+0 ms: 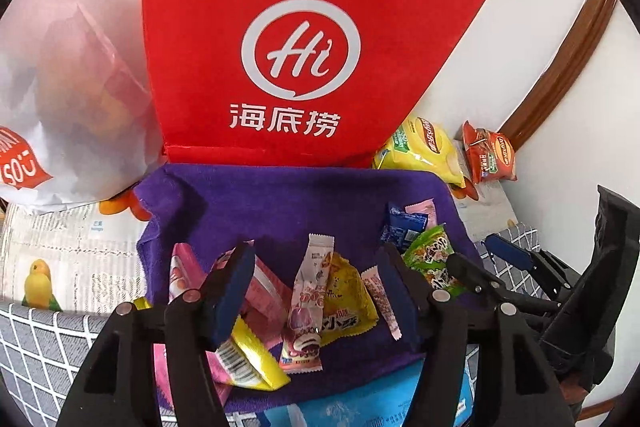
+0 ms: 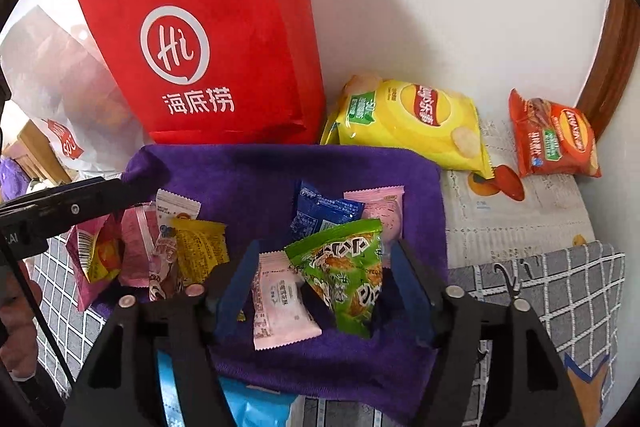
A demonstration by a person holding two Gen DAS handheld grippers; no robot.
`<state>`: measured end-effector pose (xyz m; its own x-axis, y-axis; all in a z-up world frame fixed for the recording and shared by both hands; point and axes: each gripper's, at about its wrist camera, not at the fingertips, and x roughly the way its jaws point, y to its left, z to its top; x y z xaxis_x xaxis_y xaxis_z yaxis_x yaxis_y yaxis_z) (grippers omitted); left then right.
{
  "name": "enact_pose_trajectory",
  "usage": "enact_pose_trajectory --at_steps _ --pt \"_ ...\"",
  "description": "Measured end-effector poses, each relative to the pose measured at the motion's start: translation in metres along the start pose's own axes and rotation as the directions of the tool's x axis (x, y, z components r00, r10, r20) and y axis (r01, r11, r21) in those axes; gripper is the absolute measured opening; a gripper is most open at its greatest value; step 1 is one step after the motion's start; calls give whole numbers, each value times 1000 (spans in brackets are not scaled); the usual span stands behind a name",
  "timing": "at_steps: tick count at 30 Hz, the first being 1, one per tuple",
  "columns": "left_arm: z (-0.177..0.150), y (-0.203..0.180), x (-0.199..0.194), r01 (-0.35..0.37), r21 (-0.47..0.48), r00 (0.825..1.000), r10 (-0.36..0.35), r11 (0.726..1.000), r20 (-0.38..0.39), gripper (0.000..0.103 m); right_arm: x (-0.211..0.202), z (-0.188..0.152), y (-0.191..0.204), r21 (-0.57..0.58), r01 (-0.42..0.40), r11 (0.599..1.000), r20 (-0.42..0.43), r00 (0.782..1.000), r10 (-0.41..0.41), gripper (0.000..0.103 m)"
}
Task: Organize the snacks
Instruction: 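Open both tools to drop the wrapper and green bag onto the towel, then withdraw both tools from the towel toward the remaining loose snacks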
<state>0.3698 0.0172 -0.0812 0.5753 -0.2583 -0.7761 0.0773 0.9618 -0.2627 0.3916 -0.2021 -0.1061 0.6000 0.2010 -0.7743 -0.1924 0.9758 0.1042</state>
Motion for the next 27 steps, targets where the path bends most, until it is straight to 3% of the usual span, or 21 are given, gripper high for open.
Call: enact_pose_trajectory --at_steps 6,13,20,27 --pt "-4 0 -32 -6 8 1000 6 1000 30 64 -28 -2 4 18 27 999 45 999 -27 78" --pt "-19 -1 -75 -14 8 997 13 1000 72 67 -75 -11 15 26 53 998 122 991 -56 78" --pt "-45 -4 -114 -36 16 994 34 999 99 67 -120 -30 21 43 48 998 199 979 -55 78" --pt "-78 -3 -144 -42 -5 995 42 999 95 67 -147 -56 25 48 85 995 210 973 -93 78"
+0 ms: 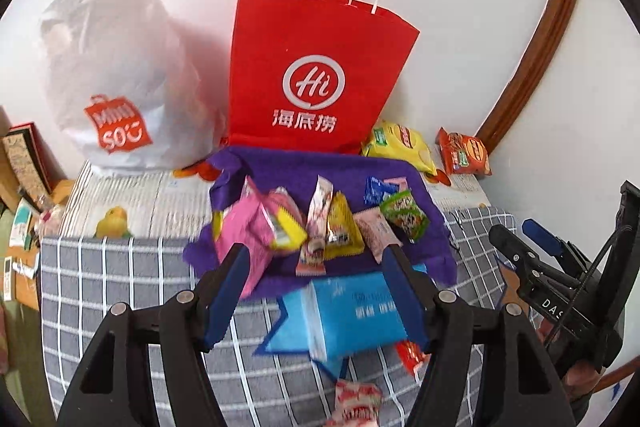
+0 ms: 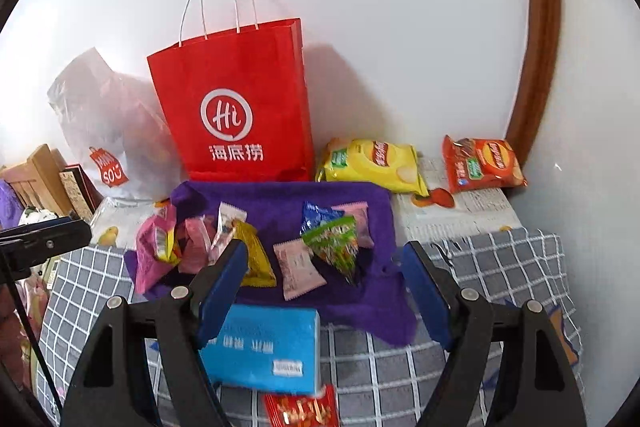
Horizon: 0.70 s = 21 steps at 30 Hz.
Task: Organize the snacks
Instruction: 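Withdraw both tools from the towel toward the remaining loose snacks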
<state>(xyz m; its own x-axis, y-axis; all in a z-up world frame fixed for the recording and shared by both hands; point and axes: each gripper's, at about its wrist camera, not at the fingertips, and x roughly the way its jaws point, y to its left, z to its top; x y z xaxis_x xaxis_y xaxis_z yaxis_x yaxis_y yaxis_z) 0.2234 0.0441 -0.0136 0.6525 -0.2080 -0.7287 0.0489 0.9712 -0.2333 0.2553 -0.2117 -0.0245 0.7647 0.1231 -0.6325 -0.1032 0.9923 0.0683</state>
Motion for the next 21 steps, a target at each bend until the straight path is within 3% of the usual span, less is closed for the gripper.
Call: enact_pose_trajectory --at_steps 5,12,21 --pt "-20 -4 -19 5 2 1000 -5 1000 10 67 -18 -19 -4 27 -33 999 -49 998 34 78" --pt "-43 -8 -38 4 13 1000 -5 1000 18 67 -42 -44 -6 32 -46 998 -53 997 47 76" --pt "-67 3 -44 -9 -14 1000 9 1000 7 67 -48 -70 -2 36 -56 998 -86 994 59 71"
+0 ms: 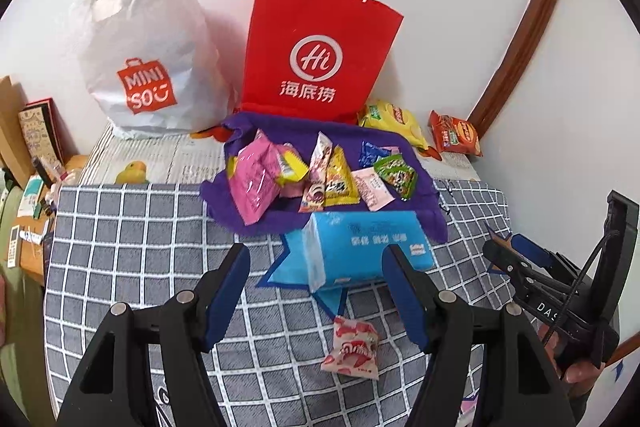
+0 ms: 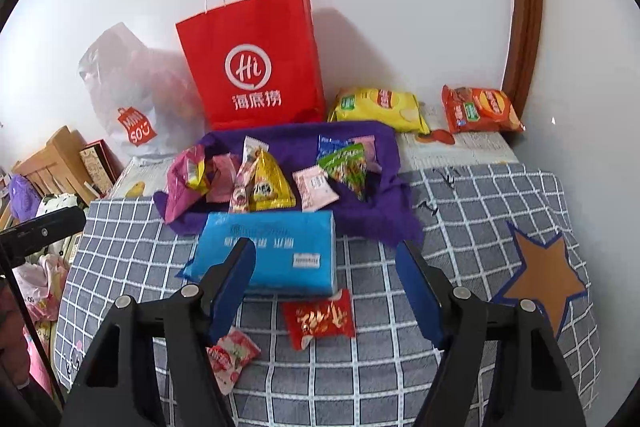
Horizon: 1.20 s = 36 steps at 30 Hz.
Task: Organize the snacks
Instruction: 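Withdraw both tools from the towel toward the remaining loose snacks, then grasp the red packet with right tool while left tool grasps the strawberry bag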
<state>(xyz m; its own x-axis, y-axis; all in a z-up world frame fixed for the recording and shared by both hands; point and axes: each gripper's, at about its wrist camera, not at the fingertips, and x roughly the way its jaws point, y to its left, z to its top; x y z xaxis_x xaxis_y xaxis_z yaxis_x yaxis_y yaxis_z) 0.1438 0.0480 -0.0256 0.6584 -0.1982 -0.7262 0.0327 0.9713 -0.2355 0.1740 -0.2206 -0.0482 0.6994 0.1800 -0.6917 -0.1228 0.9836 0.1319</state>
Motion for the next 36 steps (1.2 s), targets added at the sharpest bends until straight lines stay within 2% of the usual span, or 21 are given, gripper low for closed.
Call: enact_pose_trajectory --at_steps 9,17,23,31,33,36 --pt "-15 20 11 -16 -45 999 15 999 -33 67 16 -22 8 -23 -7 1000 -52 999 6 68" --pt "-27 38 30 -29 -66 997 25 997 -68 67 53 -46 9 -49 -19 999 -115 993 13 68" --pt "-34 46 48 -47 -83 993 37 995 -114 67 87 -63 3 -56 -48 997 -175 984 37 72" --pt "-35 41 54 -47 -65 991 39 997 -130 67 128 -77 2 -47 -67 997 -265 963 53 72" --pt "-34 40 55 -51 -56 990 43 997 -131 67 127 -78 2 -61 -60 996 -231 972 45 72" --pt "-36 38 58 -51 -50 990 44 997 -136 67 129 -78 3 -64 -63 996 -222 974 47 73"
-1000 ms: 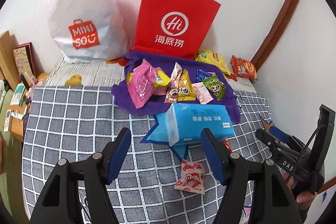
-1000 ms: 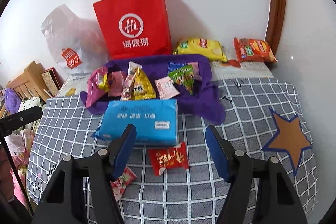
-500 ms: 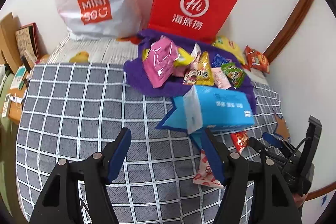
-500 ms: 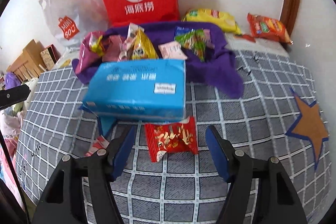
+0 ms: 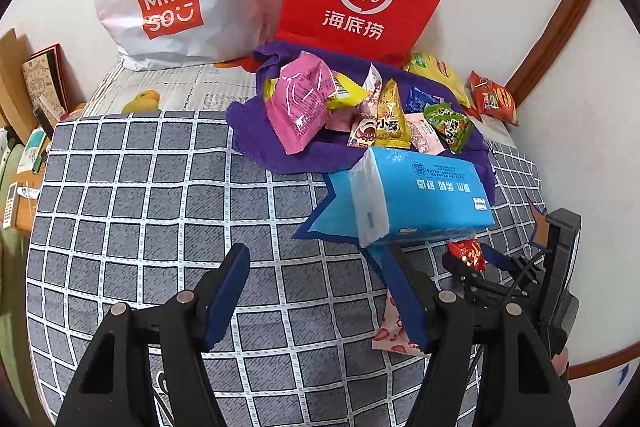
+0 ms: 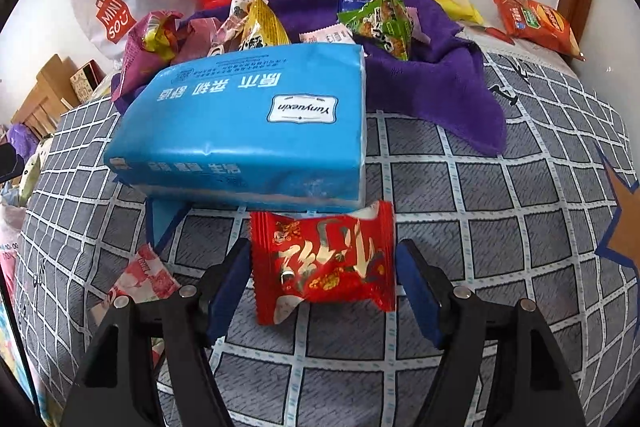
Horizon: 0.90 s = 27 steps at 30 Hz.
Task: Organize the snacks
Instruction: 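Grasp the red packet with right tool while left tool grasps the strawberry bag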
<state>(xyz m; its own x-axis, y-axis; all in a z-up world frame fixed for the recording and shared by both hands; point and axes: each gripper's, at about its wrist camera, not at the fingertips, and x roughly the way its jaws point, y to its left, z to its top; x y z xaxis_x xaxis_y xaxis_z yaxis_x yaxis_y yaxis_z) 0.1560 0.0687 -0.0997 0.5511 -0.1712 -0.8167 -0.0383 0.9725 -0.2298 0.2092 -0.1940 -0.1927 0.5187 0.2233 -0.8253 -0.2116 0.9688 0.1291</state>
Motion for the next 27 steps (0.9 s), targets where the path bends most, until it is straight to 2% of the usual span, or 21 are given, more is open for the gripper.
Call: enact_pose_trajectory --at_steps 2,3,6,7,11,16,20,23,27 --pt "-1 -1 3 -2 2 1000 2 1000 -6 67 1 0 1 -15 5 1000 10 1000 -5 70" --pt "-2 -2 5 -2 4 1000 2 1000 -10 67 1 0 2 -28 16 999 15 1000 -15 63" --pt "-6 -5 11 -6 6 1000 6 1000 -26 67 0 -2 4 -72 33 997 25 999 -32 57" --pt "-8 -6 13 -6 8 999 7 1000 -32 67 -2 -3 3 -73 30 997 32 999 -28 50" --pt "-17 -16 25 -3 26 998 4 1000 -61 67 -15 -7 -9 -53 8 999 52 999 -5 50" --pt "-31 -32 42 11 54 994 -5 998 -108 67 -22 -24 -32 -43 79 996 71 995 -75 50" --pt "-42 -48 55 25 85 990 -13 996 -140 67 -30 -38 -46 -24 63 998 99 993 -60 51" --pt "-47 -61 65 42 107 986 -23 993 -167 67 -30 -46 -49 -16 45 999 121 992 -43 52" --pt "-55 -77 76 57 144 980 -28 988 -197 66 -26 -50 -45 -31 68 997 131 989 -63 53"
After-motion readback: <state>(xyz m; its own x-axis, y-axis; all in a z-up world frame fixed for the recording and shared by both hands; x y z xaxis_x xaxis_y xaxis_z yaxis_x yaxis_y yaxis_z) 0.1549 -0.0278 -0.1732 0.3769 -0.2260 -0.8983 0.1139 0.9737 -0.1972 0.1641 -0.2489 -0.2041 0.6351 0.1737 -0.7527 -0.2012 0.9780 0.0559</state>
